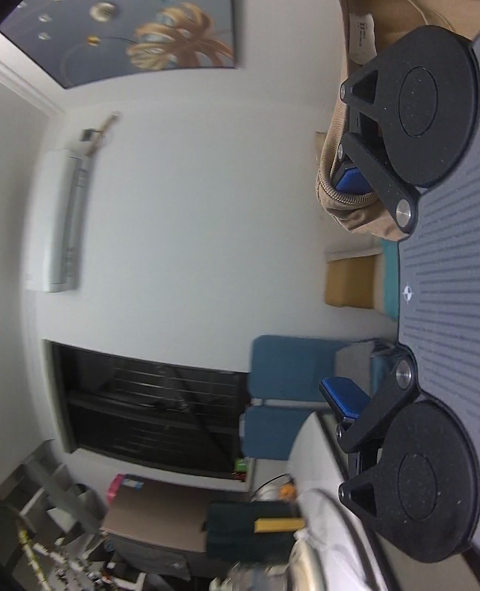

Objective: Fold clothes
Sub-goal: 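Lift the T-shirt high with both grippers and shake it open, then lower the T-shirt onto the bed with both grippers and release it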

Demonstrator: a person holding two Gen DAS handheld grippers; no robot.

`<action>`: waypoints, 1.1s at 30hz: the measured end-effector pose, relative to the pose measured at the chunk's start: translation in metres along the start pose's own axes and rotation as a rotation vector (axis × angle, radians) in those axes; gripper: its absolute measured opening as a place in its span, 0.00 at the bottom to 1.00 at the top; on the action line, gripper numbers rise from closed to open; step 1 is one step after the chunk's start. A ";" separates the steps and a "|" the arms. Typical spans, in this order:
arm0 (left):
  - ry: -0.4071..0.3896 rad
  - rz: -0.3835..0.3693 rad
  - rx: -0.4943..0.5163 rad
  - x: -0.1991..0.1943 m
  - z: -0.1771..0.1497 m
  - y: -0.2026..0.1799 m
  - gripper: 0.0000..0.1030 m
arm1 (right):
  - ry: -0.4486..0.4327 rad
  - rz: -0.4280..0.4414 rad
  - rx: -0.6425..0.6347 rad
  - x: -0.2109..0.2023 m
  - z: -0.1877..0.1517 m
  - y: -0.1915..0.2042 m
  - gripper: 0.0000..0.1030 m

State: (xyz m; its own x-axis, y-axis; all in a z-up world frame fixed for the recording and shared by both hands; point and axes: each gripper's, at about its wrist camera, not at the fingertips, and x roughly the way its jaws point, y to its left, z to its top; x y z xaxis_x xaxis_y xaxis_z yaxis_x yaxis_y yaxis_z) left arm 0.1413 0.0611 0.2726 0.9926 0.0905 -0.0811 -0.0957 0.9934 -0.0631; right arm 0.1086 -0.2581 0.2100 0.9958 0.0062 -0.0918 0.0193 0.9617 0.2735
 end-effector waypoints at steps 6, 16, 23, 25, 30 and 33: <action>0.112 0.019 0.008 0.182 -0.074 -0.020 0.99 | 0.062 -0.035 0.041 0.164 -0.053 -0.031 0.68; 0.439 -0.015 0.080 0.474 -0.324 -0.048 0.98 | 0.309 -0.136 0.004 0.441 -0.229 -0.108 0.68; 0.757 -0.115 0.269 0.587 -0.421 -0.073 0.95 | 0.677 -0.118 -0.052 0.562 -0.309 -0.143 0.66; 0.854 -0.172 0.348 0.595 -0.427 -0.087 0.96 | 0.834 -0.087 -0.177 0.580 -0.323 -0.135 0.66; 0.918 -0.320 0.410 0.586 -0.419 -0.100 0.99 | 0.891 0.031 -0.294 0.584 -0.316 -0.116 0.66; 0.837 -0.354 0.375 0.563 -0.402 -0.097 1.00 | 0.834 0.067 -0.230 0.575 -0.305 -0.114 0.66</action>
State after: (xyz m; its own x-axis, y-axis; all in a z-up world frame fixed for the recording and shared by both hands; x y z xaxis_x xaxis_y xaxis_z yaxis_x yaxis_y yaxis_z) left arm 0.6795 -0.0129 -0.1670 0.5720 -0.1518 -0.8061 0.3706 0.9245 0.0889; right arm 0.6514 -0.2805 -0.1658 0.6016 0.1770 -0.7790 -0.1450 0.9831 0.1114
